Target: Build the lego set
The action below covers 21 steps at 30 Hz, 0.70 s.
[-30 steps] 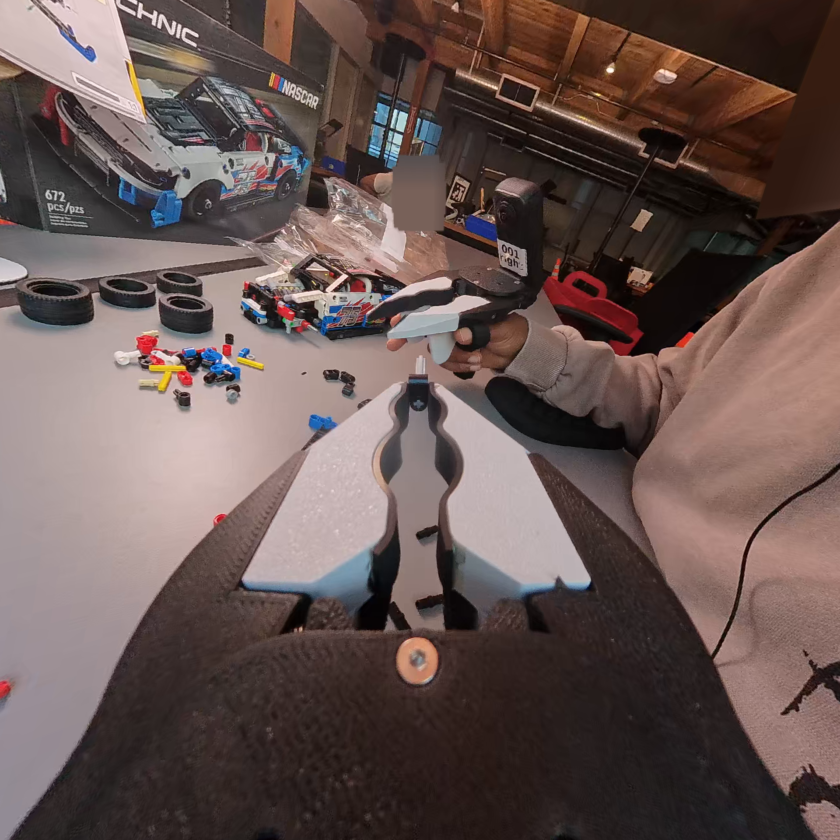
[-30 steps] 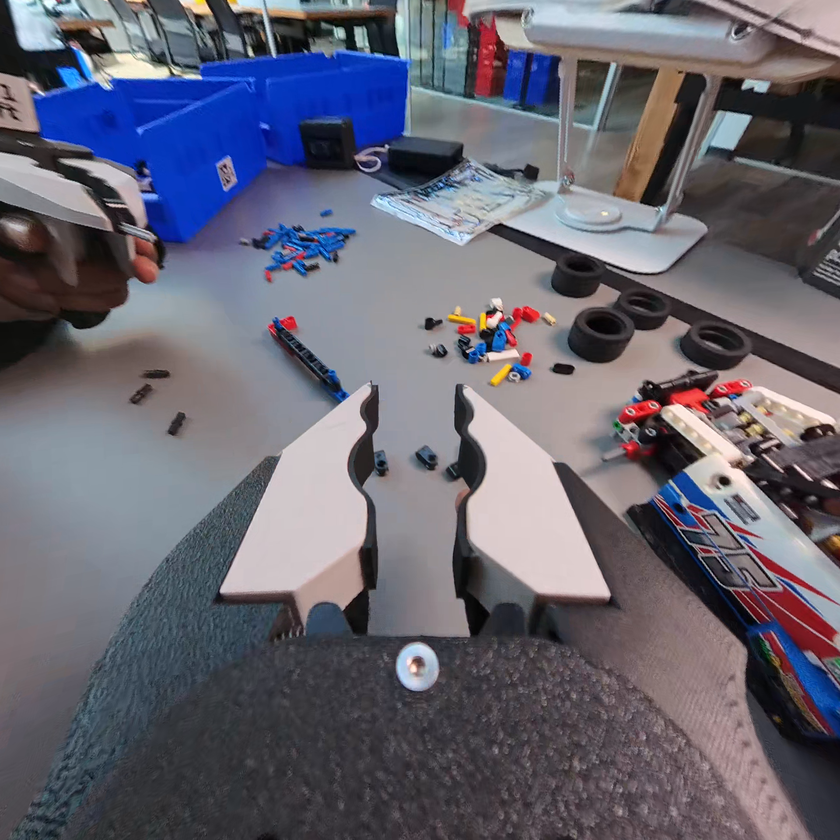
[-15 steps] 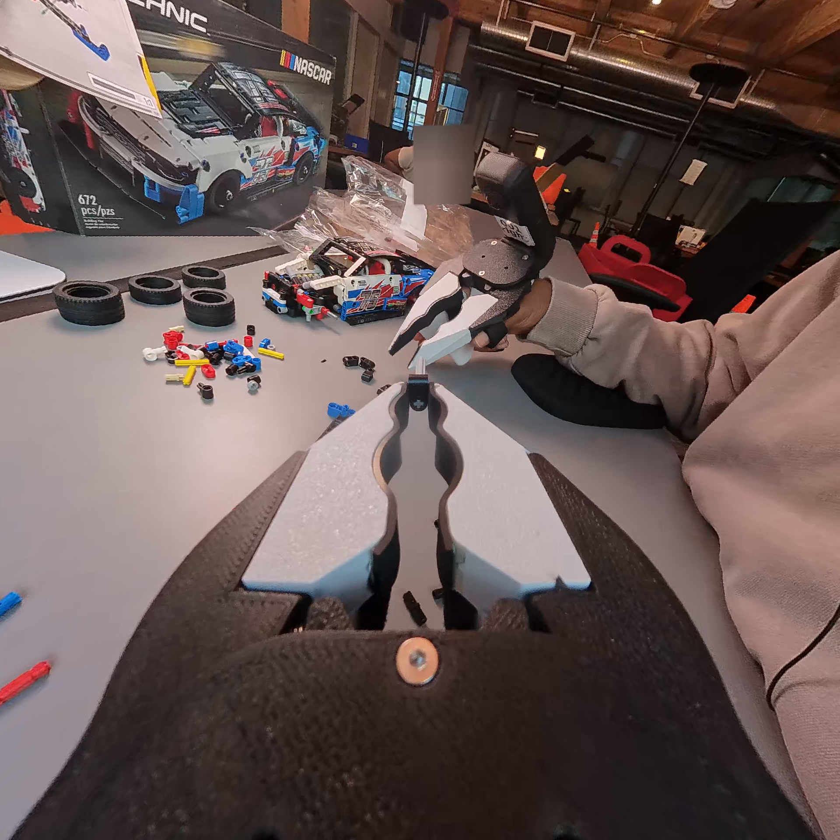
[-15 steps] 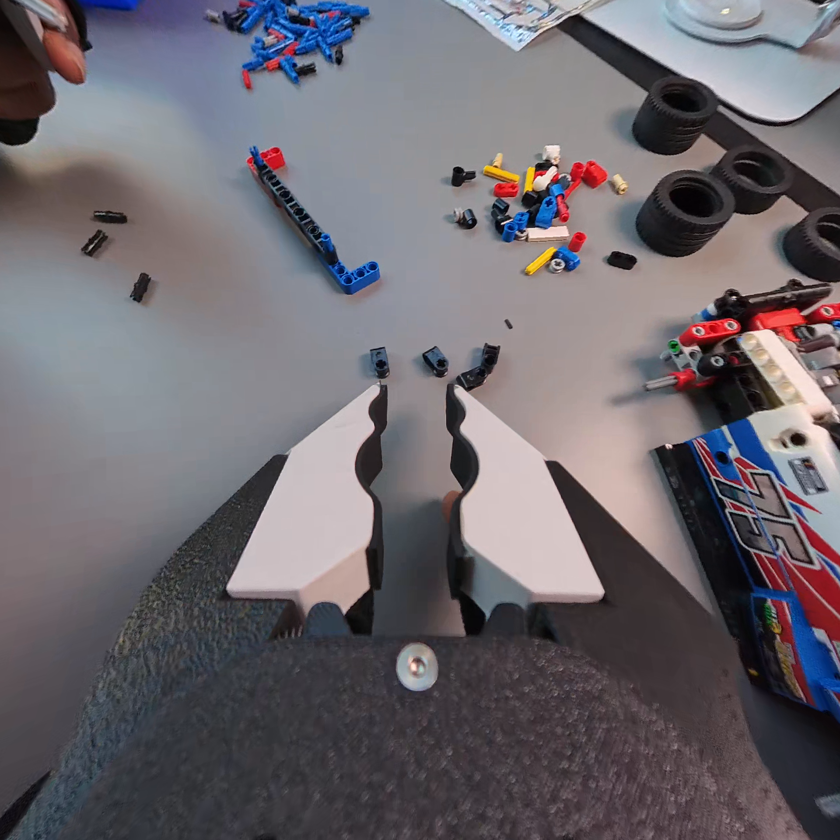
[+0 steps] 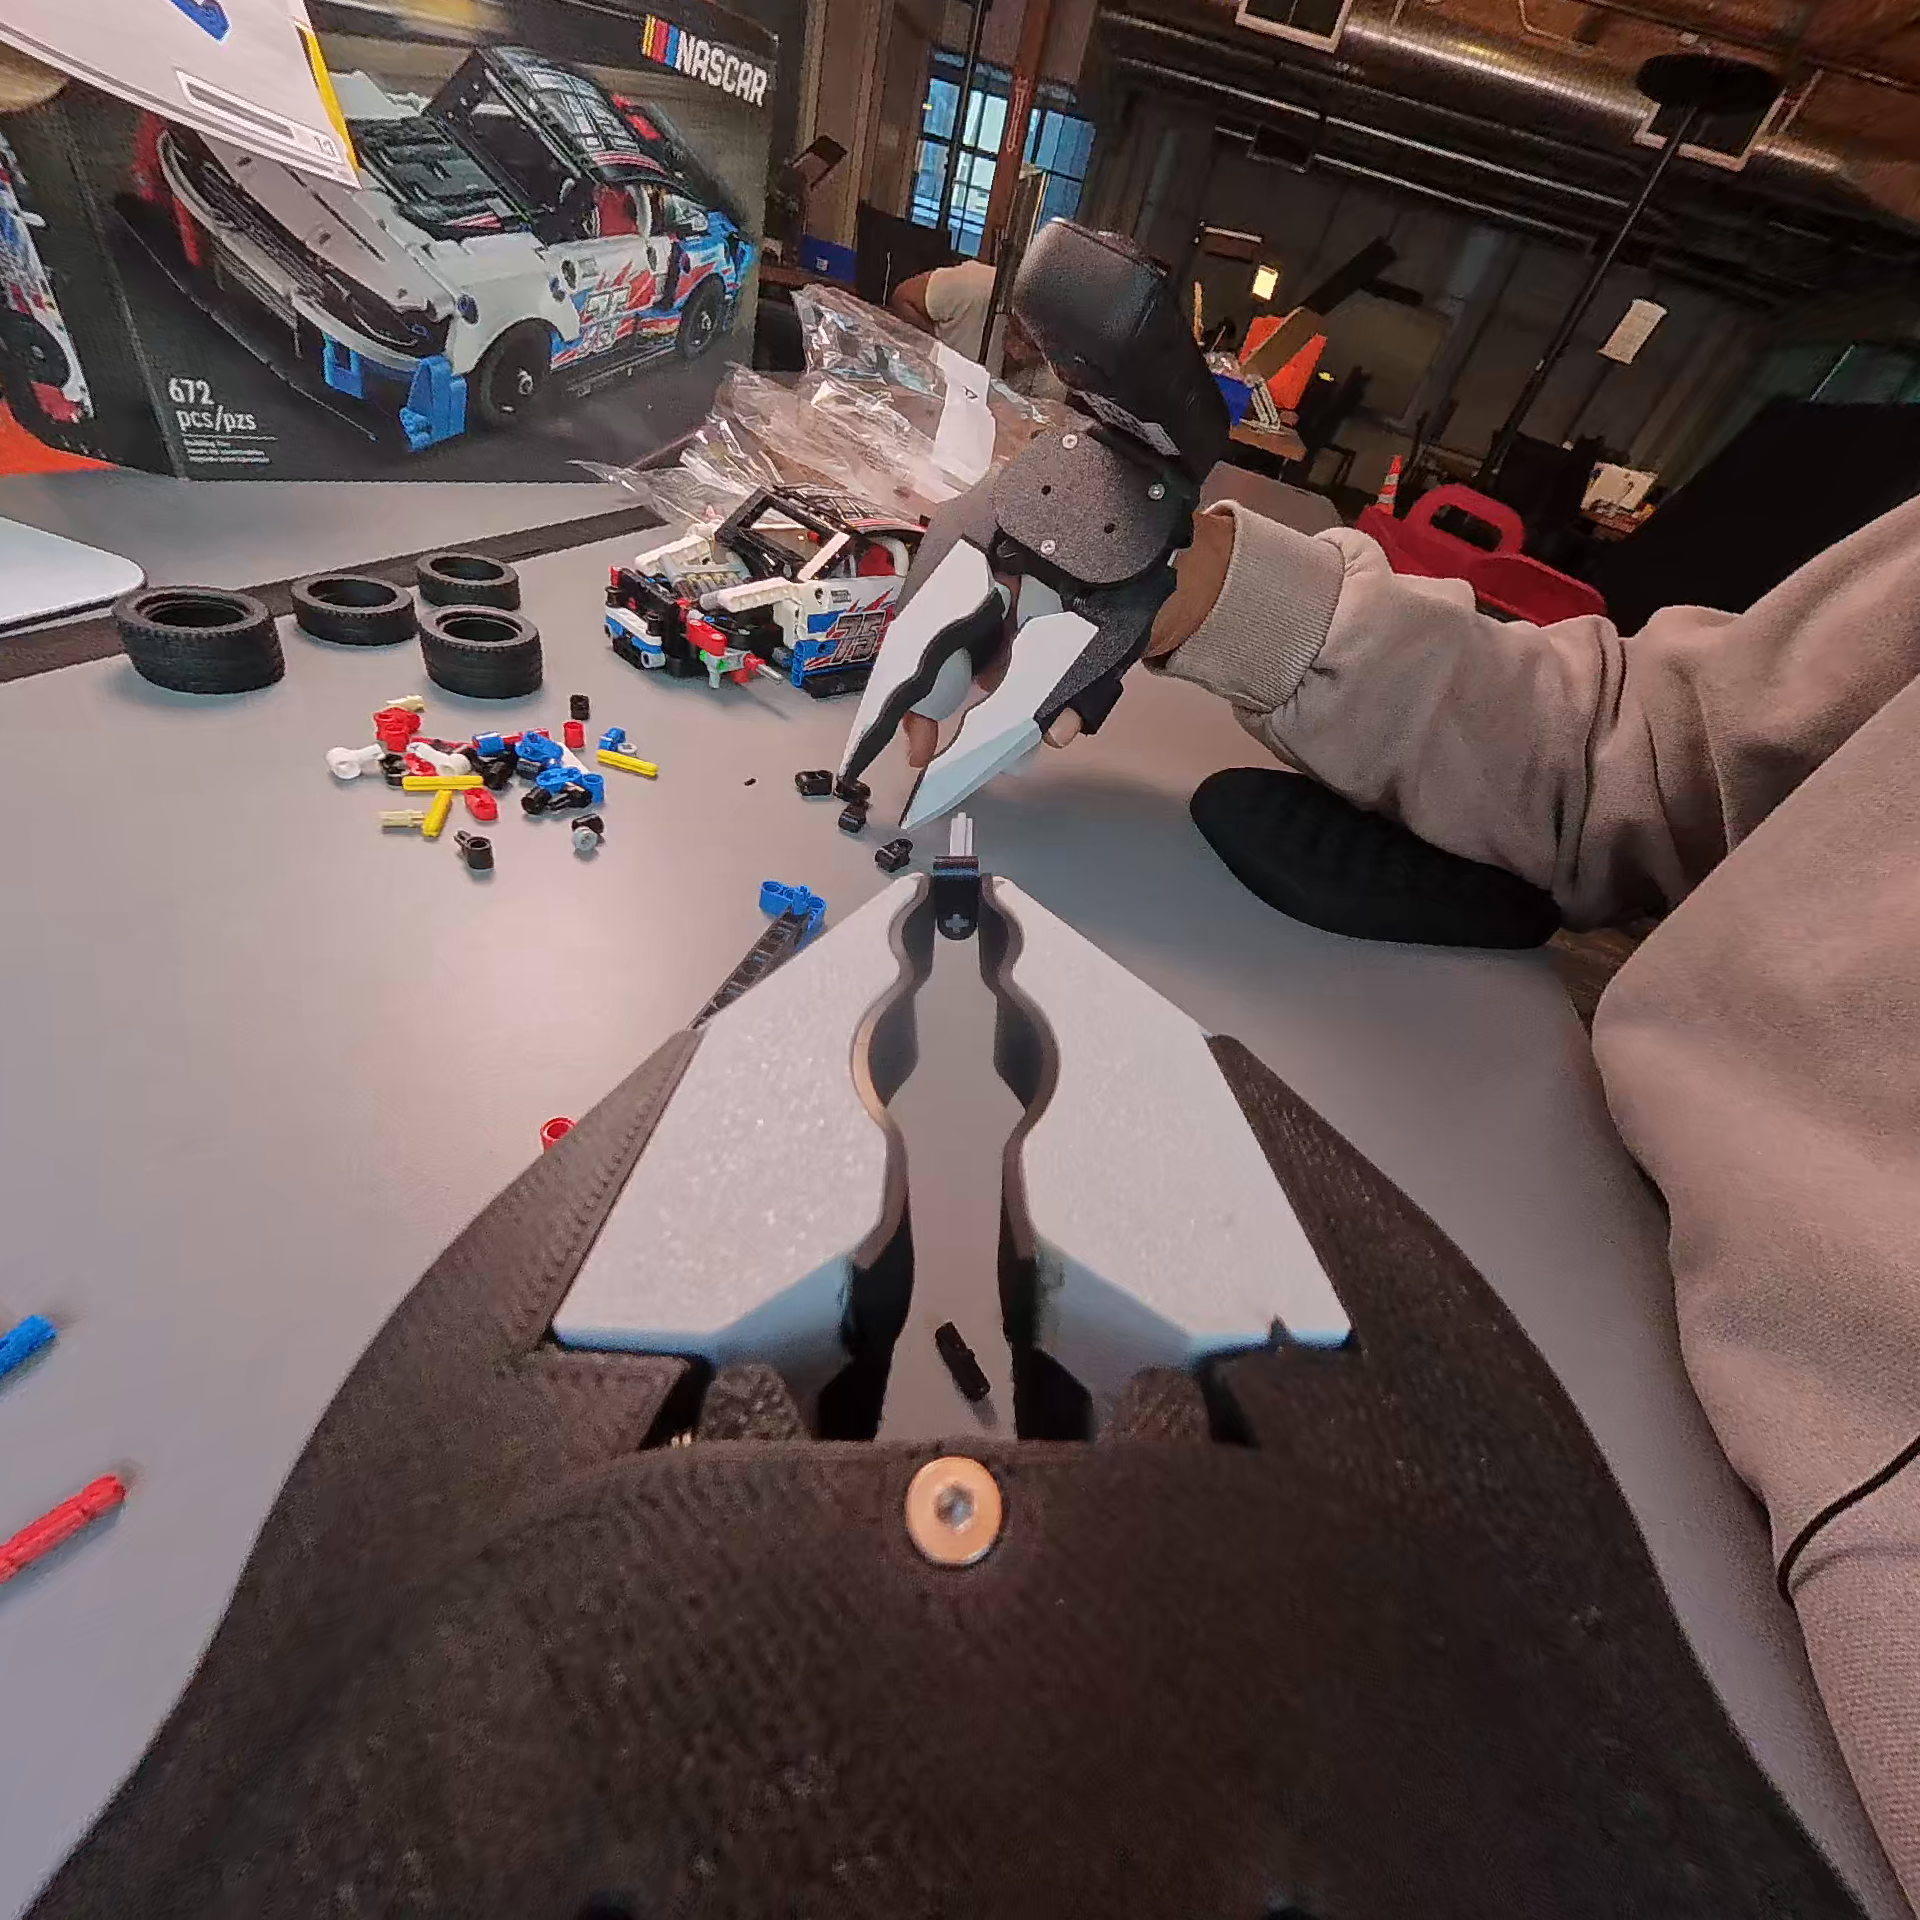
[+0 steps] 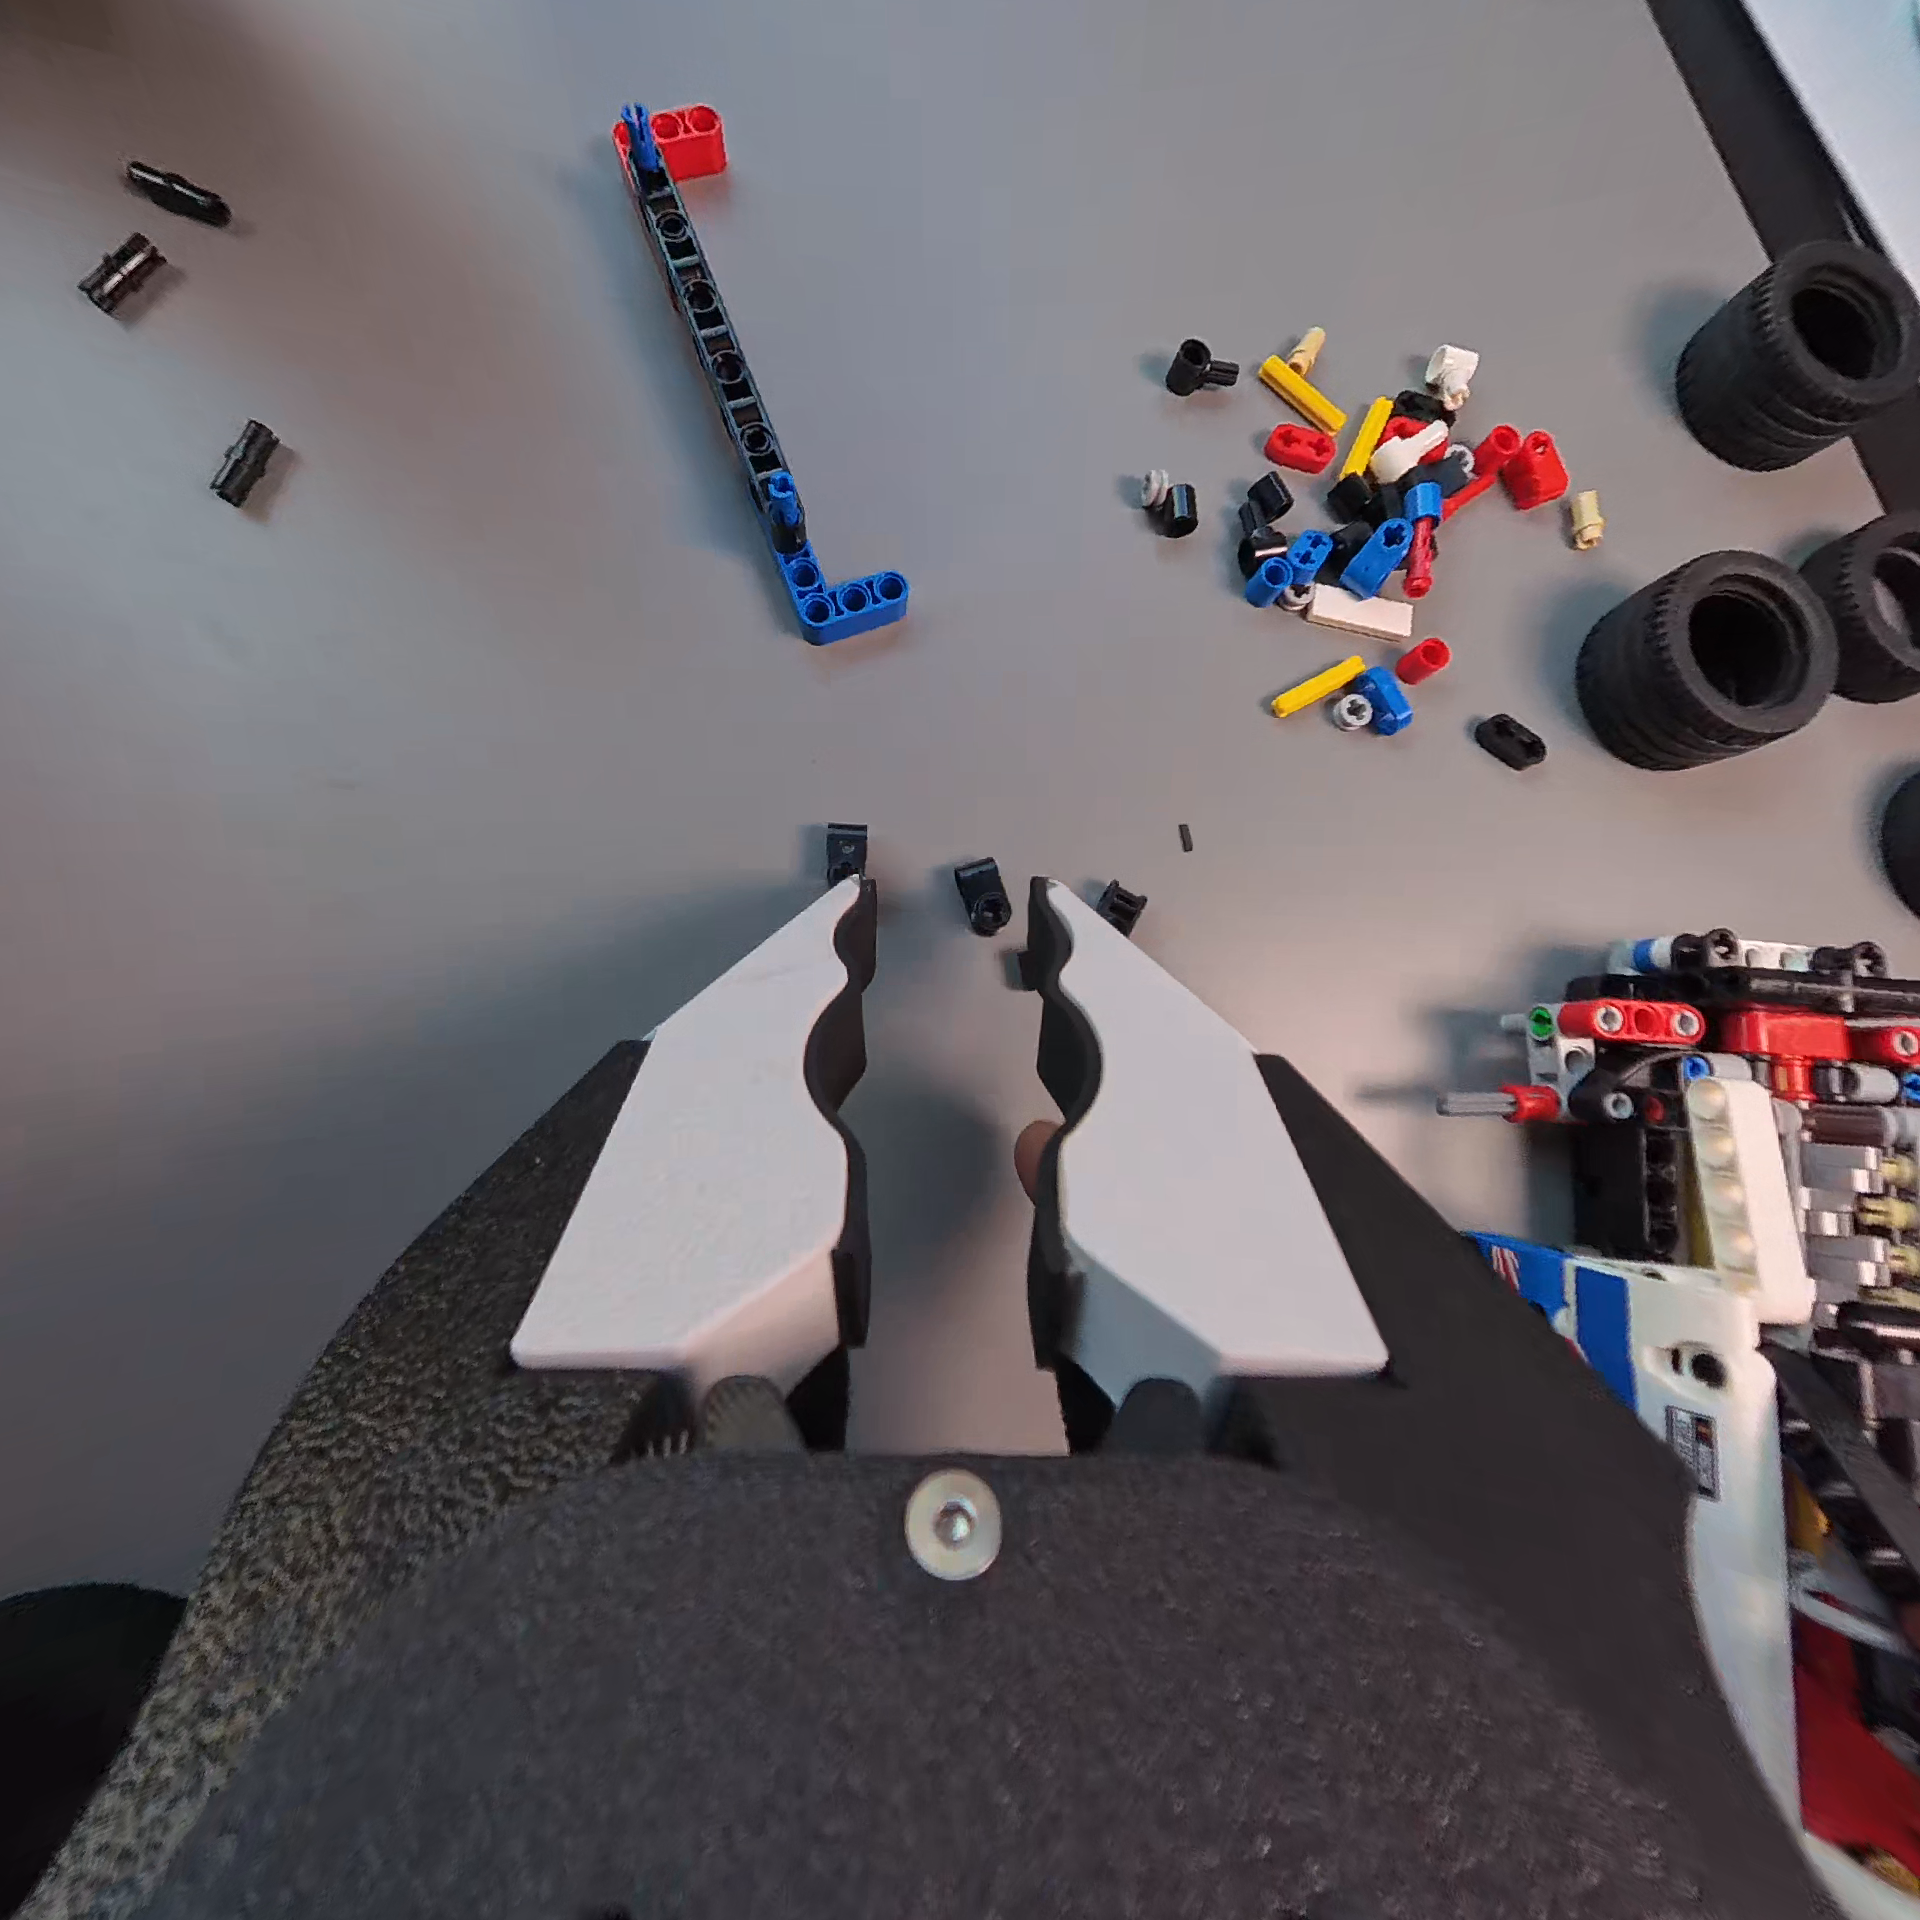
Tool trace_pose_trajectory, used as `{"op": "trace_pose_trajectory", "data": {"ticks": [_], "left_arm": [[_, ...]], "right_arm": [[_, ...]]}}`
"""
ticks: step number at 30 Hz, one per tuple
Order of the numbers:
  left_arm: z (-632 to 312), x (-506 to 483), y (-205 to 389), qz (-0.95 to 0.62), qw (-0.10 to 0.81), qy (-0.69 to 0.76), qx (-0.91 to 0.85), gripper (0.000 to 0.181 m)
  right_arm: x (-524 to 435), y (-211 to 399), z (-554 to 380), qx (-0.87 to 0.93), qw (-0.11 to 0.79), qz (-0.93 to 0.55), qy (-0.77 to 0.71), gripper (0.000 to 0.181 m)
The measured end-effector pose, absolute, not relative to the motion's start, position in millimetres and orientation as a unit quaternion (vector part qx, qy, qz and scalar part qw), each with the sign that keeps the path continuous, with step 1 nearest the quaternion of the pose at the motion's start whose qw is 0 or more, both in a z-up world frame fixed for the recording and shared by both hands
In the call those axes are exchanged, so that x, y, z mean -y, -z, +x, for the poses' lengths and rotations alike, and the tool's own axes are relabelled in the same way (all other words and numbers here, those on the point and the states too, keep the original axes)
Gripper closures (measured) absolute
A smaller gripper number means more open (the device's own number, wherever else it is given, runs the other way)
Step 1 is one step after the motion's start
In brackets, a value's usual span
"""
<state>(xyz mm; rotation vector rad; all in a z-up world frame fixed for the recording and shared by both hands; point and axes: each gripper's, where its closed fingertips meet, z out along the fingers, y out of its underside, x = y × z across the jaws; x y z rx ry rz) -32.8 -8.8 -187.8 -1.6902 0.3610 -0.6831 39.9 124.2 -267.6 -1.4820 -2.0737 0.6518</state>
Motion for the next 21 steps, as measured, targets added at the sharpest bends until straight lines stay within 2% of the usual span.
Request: {"op": "trace_pose_trajectory", "data": {"ticks": [3, 9, 13, 16, 21], "left_arm": [[-33.5, 8.5, 188.6, -0.73, 0.596, 0.299, -0.153, 0.175], [-31.9, 8.6, 192.5, -0.735, 0.588, 0.3, -0.158, 0.175], [-27.3, 10.1, 195.8, -0.738, 0.58, 0.3, -0.171, 0.175], [-19.5, 13.1, 198.4, -0.737, 0.573, 0.301, -0.192, 0.175], [21.0, 35.0, 219.5, -0.747, 0.5, 0.33, -0.288, 0.175]], "right_arm": [[-128.4, 271.1, 39.0, 0.768, 0.243, -0.543, -0.237, 0.157], [-131.3, 278.2, 35.0, 0.774, 0.238, -0.54, -0.231, 0.175], [-120.9, 266.8, 36.1, 0.759, 0.24, -0.538, -0.277, 0.175], [-118.9, 237.2, 34.1, 0.707, 0.279, -0.552, -0.342, 0.175], [-80.1, 213.9, 34.7, 0.678, 0.29, -0.538, -0.408, 0.175]]}}
